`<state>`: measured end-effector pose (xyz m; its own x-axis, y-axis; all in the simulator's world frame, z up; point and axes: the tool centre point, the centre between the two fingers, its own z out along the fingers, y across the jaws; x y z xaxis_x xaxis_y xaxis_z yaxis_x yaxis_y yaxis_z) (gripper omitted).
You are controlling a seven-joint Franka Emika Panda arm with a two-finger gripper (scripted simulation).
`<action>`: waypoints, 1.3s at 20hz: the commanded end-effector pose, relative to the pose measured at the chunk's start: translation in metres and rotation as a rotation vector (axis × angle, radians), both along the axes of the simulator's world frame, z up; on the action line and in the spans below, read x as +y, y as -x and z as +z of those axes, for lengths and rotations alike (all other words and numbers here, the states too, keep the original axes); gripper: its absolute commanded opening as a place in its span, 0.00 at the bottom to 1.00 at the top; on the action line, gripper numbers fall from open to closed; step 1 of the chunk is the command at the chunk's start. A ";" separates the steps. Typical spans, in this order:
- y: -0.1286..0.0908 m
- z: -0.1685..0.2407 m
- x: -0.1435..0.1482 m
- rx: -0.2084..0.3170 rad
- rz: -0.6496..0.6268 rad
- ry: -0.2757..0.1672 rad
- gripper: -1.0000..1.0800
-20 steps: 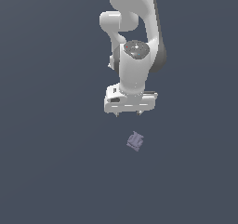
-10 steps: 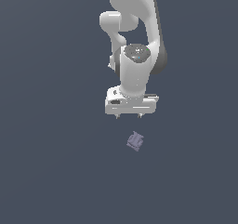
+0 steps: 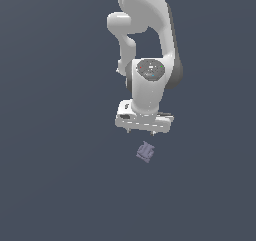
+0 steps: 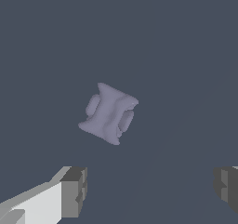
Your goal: Pick up the object and move it to a goal position.
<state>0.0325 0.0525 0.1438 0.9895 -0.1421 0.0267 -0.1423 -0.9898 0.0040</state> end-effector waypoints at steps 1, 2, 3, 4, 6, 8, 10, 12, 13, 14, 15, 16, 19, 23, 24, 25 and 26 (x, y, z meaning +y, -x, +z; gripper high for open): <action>-0.007 -0.007 0.004 0.004 -0.065 -0.004 0.96; -0.010 -0.010 0.005 0.005 -0.091 -0.005 0.96; -0.012 -0.013 0.007 0.007 -0.118 -0.006 0.96; -0.015 -0.017 0.008 0.008 -0.144 -0.007 0.96; -0.020 -0.023 0.011 0.011 -0.197 -0.009 0.96; -0.025 -0.029 0.014 0.014 -0.246 -0.011 0.96; -0.029 -0.034 0.017 0.016 -0.290 -0.012 0.96; -0.032 -0.039 0.020 0.018 -0.327 -0.012 0.96; -0.034 -0.041 0.021 0.019 -0.344 -0.013 0.96; -0.035 -0.043 0.022 0.020 -0.360 -0.013 0.96; -0.036 -0.045 0.023 0.020 -0.374 -0.013 0.96; -0.038 -0.047 0.024 0.021 -0.387 -0.013 0.96; -0.040 -0.051 0.026 0.023 -0.417 -0.013 0.96; -0.042 -0.054 0.027 0.024 -0.438 -0.013 0.96; -0.042 -0.054 0.027 0.024 -0.440 -0.013 0.96; -0.042 -0.054 0.027 0.024 -0.441 -0.013 0.96; -0.042 -0.054 0.027 0.024 -0.436 -0.013 0.96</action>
